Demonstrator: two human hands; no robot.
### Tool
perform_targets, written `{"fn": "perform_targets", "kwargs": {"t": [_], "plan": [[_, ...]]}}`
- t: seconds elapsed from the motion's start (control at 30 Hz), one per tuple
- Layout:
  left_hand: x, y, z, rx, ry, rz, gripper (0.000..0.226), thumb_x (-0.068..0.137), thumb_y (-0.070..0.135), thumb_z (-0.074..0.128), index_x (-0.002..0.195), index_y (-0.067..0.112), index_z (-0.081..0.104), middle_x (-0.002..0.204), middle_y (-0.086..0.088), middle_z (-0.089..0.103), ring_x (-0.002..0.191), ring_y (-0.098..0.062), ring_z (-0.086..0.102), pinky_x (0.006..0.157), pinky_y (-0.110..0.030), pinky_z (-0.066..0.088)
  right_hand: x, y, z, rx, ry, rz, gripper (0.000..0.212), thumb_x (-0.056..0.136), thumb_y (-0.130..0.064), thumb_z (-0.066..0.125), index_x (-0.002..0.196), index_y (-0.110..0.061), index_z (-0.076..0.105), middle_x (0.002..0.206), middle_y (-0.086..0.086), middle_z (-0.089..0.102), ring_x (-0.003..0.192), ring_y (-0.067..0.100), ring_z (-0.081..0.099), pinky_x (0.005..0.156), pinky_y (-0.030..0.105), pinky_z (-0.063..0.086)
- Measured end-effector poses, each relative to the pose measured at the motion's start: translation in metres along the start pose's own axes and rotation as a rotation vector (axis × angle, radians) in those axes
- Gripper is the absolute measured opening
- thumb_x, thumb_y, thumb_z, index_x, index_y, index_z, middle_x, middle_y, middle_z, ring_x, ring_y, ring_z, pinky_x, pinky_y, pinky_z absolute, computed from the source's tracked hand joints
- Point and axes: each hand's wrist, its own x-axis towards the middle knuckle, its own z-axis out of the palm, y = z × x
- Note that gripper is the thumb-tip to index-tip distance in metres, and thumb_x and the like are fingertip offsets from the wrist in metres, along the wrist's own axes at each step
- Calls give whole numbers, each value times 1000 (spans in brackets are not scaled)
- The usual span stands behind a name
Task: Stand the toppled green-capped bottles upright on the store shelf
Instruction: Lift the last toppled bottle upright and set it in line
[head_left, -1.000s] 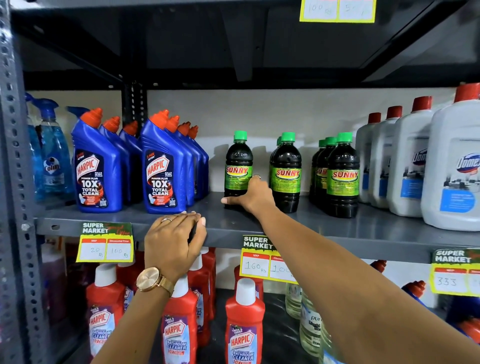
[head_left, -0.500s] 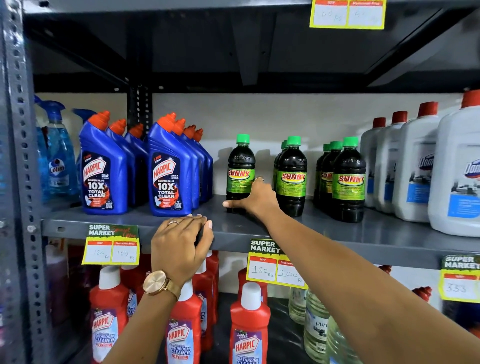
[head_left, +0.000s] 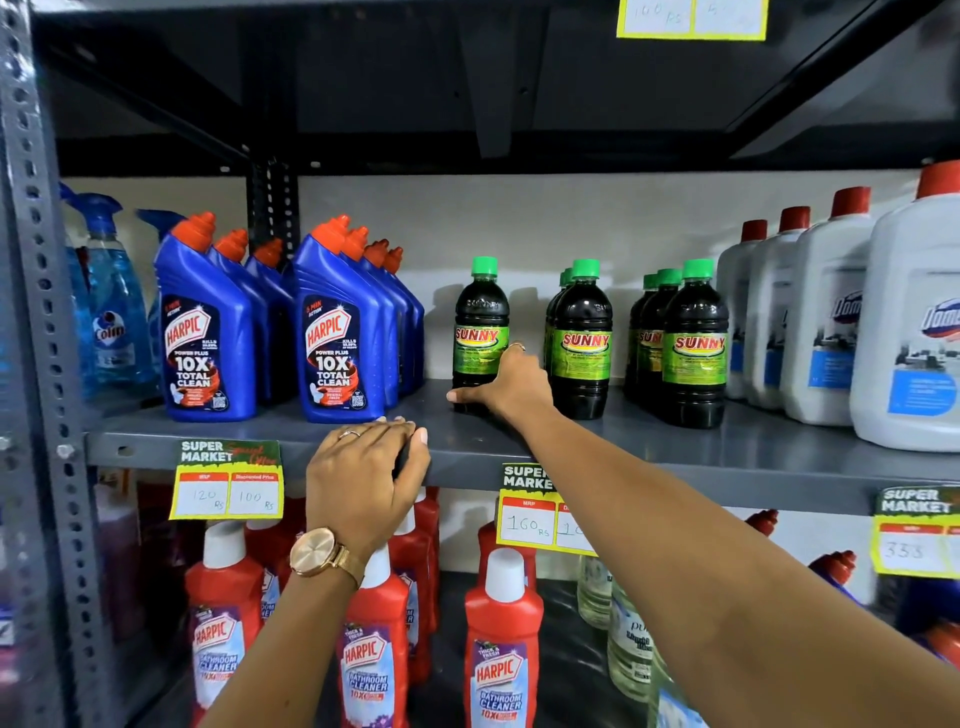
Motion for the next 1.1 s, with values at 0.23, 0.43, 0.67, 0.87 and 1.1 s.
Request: {"fn": "perform_targets", "kwargs": {"t": [0.23,0.43,0.67,0.87,1.1], "plan": [[0,0,-2,-9,-30,-11,46,91,36,39,85,11,77,88,-2,78,83,-21,72,80,-34,50,1,2,0,11,6,-10,89,58,-47,87,124,-3,47,118,13,63,111,33,62,84,36,51],[0,0,-2,-22,-24,-15,44,90,35,40,84,12,77,87,-2,78,82,-20,73,80,-34,51,4,4,1,33,-12,-14,85,59,-45,87,122,-4,49,117,12,63,110,32,61,83,34,49],[1,1,-3,-14,-51,-14,46,91,36,40,85,11,77,88,-2,79,83,-20,72,80,-34,51,6,4,2,60,-16,6,82,60,-42,87,122,-5,50,116,12,63,109,31,62,79,32,47],[0,0,-3,-12,-48,-11,45,91,36,39,85,11,77,87,-2,78,82,-20,72,79,-33,51,9,6,3,81,-29,12,81,61,-40,87,124,-5,50,117,12,62,109,30,61,78,30,45],[0,-2,1,-9,-15,-5,43,91,35,40,84,13,76,86,-1,78,80,-20,72,79,-32,50,11,6,4,95,-33,11,76,61,-38,86,120,-6,53,101,6,59,104,29,63,72,28,43]]}}
